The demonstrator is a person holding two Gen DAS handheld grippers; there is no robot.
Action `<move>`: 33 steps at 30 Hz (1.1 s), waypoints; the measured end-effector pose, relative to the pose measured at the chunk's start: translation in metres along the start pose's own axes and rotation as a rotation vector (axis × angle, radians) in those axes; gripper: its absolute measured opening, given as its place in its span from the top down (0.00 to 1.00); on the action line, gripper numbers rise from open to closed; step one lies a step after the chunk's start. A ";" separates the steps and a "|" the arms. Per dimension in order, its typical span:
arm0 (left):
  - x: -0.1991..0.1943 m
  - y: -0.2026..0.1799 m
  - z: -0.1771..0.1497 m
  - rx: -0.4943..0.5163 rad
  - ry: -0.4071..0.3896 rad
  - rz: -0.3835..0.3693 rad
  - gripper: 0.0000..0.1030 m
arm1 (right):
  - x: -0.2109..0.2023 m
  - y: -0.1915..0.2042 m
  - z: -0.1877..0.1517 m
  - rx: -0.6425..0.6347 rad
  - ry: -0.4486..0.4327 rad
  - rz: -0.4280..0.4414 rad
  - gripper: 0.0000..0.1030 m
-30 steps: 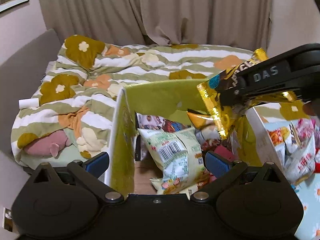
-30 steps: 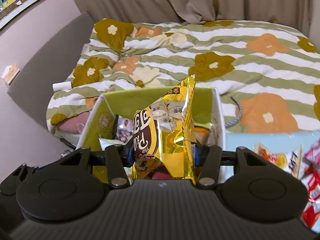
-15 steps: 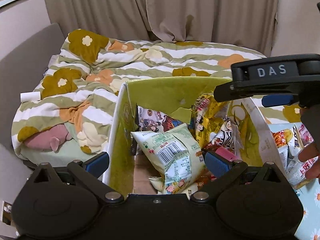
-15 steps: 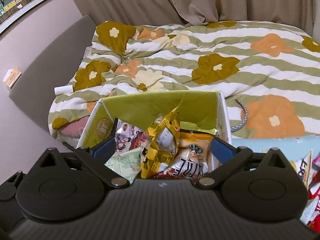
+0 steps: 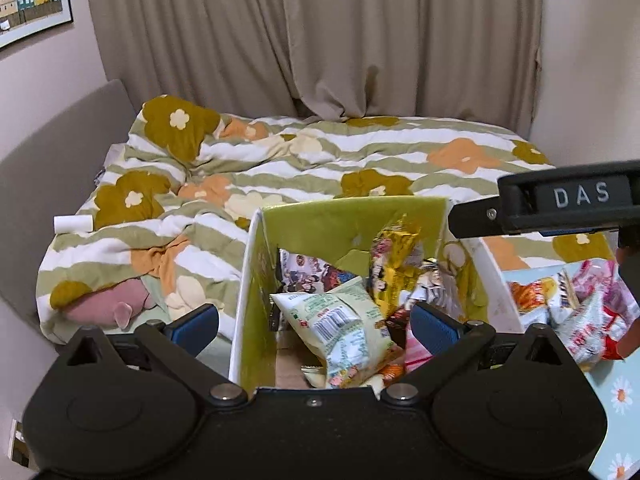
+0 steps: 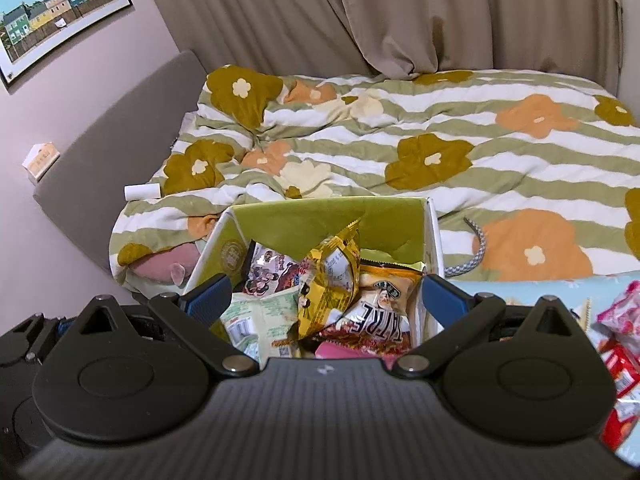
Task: Organize snacks
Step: 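Move both tools back over the snack pile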
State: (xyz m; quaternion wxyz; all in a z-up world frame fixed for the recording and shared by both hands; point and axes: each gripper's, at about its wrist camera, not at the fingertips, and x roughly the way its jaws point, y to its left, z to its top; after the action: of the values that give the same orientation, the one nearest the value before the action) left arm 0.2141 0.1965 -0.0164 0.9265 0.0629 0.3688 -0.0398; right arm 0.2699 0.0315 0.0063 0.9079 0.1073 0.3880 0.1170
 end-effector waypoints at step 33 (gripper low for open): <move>-0.004 -0.244 -0.026 0.298 -0.087 -0.225 0.00 | -0.118 -0.247 -0.054 0.048 0.066 -0.119 0.00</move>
State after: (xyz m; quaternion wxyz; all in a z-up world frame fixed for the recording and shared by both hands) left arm 0.1641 -0.0411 -0.0532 0.9117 0.1562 0.3230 -0.2001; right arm 0.1831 -0.2322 -0.0202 0.8972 0.1019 0.4259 0.0571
